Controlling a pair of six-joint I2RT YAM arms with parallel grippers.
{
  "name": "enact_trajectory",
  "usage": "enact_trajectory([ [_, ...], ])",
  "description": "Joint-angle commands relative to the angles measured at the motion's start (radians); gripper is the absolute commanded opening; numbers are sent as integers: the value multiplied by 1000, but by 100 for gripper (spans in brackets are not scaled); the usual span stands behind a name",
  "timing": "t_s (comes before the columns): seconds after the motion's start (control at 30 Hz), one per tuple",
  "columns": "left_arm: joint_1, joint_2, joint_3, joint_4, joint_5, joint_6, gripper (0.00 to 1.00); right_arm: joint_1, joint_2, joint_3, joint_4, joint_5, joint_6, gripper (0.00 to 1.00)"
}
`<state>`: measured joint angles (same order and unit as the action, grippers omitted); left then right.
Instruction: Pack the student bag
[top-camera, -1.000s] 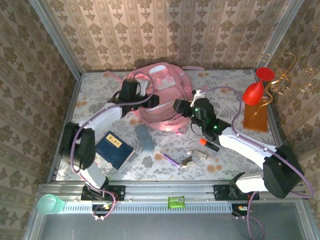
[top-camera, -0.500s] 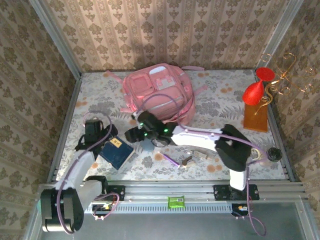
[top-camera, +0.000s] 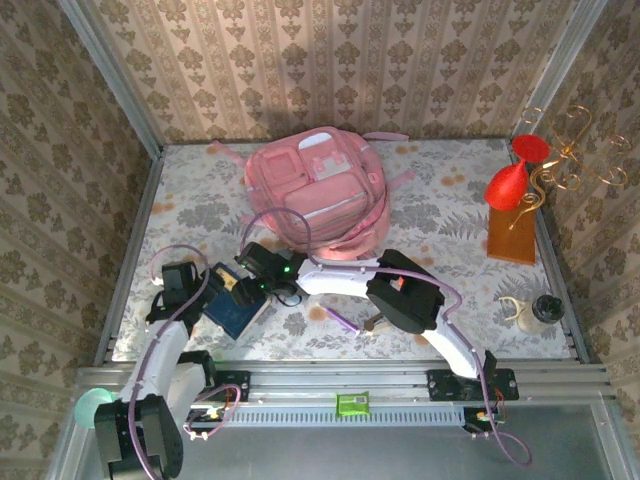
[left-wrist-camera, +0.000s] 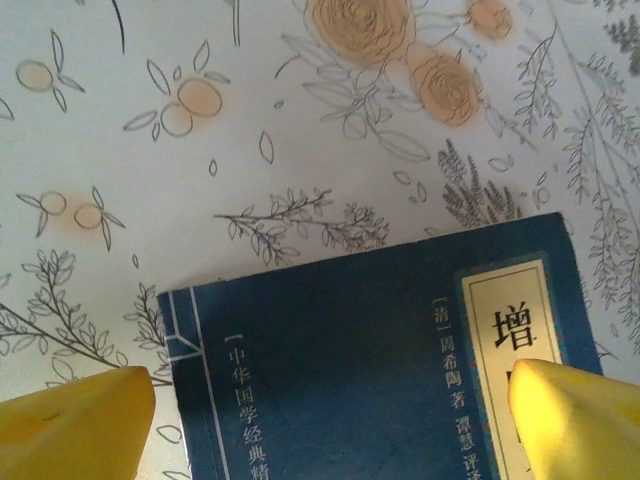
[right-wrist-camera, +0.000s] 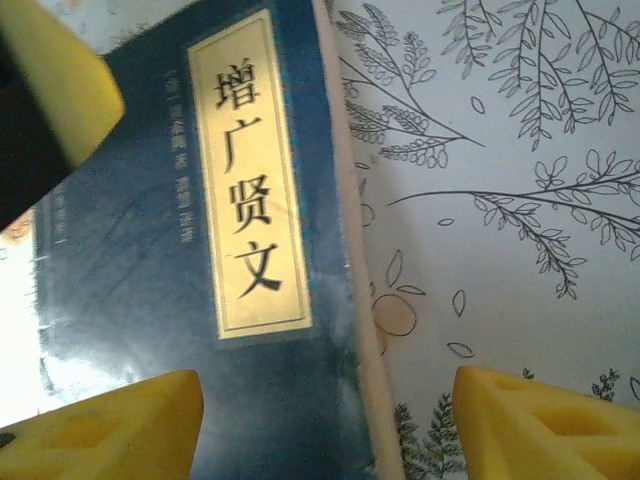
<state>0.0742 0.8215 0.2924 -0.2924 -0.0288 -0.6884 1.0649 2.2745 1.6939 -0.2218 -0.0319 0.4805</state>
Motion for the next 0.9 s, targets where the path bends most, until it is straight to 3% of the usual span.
enact_trajectory([
  [0.0, 7, 5, -13, 14, 77, -14, 90, -2, 38, 47, -54, 27, -9, 69],
  [0.17, 10, 15, -23, 38, 137, -29, 86, -6, 68, 76, -70, -50, 22, 64],
  [0.3, 30, 43, -43, 89, 208, -57, 82, -20, 53, 63, -32, -146, 85, 49],
  [0.63, 33, 51, -45, 123, 208, -46, 82, -69, 4, 32, 110, -325, 199, 15],
  [0.87, 36, 53, -45, 135, 216, -40, 82, -69, -7, 23, 149, -367, 229, 15],
])
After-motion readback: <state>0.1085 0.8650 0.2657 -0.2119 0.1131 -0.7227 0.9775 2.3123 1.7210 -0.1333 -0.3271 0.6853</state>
